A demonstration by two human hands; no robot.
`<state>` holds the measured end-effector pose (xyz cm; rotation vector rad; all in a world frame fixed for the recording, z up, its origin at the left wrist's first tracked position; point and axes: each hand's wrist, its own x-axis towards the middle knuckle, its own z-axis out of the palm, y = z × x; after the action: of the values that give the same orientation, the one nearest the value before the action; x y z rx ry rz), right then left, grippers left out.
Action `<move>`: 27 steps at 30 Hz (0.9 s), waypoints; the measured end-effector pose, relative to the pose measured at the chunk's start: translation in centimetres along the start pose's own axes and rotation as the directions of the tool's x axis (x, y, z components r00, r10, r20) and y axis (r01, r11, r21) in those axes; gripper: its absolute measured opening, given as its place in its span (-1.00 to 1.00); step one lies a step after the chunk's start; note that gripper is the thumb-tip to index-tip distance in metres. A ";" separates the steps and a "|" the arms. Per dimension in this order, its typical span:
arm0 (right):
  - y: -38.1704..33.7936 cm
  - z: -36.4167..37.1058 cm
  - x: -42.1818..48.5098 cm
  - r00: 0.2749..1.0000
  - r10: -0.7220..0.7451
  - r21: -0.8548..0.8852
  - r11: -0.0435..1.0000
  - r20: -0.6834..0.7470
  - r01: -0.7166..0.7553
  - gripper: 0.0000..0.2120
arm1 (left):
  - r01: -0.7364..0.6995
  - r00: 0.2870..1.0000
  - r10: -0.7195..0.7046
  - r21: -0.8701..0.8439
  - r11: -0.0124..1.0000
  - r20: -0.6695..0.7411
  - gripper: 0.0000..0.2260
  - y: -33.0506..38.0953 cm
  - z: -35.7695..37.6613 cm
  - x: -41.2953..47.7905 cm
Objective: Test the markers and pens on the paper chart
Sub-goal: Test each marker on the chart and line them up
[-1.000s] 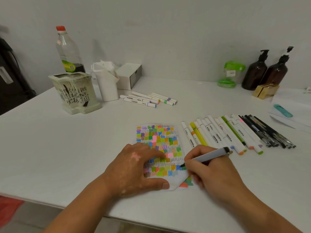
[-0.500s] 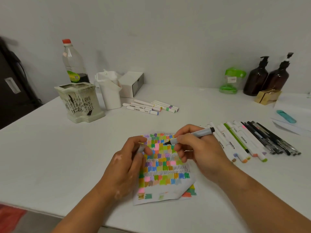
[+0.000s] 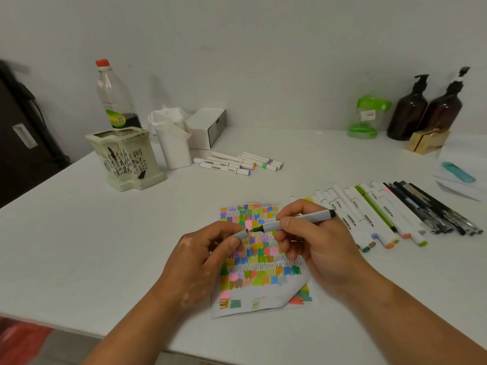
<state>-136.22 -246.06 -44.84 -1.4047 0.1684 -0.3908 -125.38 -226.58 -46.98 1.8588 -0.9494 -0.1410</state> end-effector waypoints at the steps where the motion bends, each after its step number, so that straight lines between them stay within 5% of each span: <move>1: 0.0 0.1 -0.1 1.000 -0.003 -0.013 1.000 0.008 0.003 -0.93 | -0.005 1.000 0.005 -0.001 1.000 0.004 -0.78 0.0 0.0 -0.1; 18: 0.1 0.6 -0.1 0.990 0.009 -0.164 0.986 0.139 0.014 -0.93 | -0.025 0.998 0.027 -0.050 0.998 0.050 -0.82 -0.5 -0.5 0.1; 22: -1.0 -0.7 -0.2 0.960 0.103 -0.124 0.990 0.259 -0.072 -0.69 | 0.034 0.999 -0.036 -0.081 0.996 -0.020 -0.82 -0.7 -0.4 0.5; 25: -2.1 -1.0 -0.3 0.947 0.162 -0.396 0.917 0.278 -0.040 -0.80 | 0.061 0.998 -0.063 -0.089 0.994 -0.011 -0.81 -0.7 -0.2 0.3; 27: -1.8 -0.3 -0.5 0.970 0.146 -0.673 0.739 0.194 0.024 -0.88 | 0.078 0.997 -0.078 -0.061 0.995 -0.005 -0.86 -0.6 0.2 0.3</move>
<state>-137.12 -246.32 -43.20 -2.1512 0.1686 -0.0916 -124.96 -226.78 -47.47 1.8394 -0.8588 -0.2084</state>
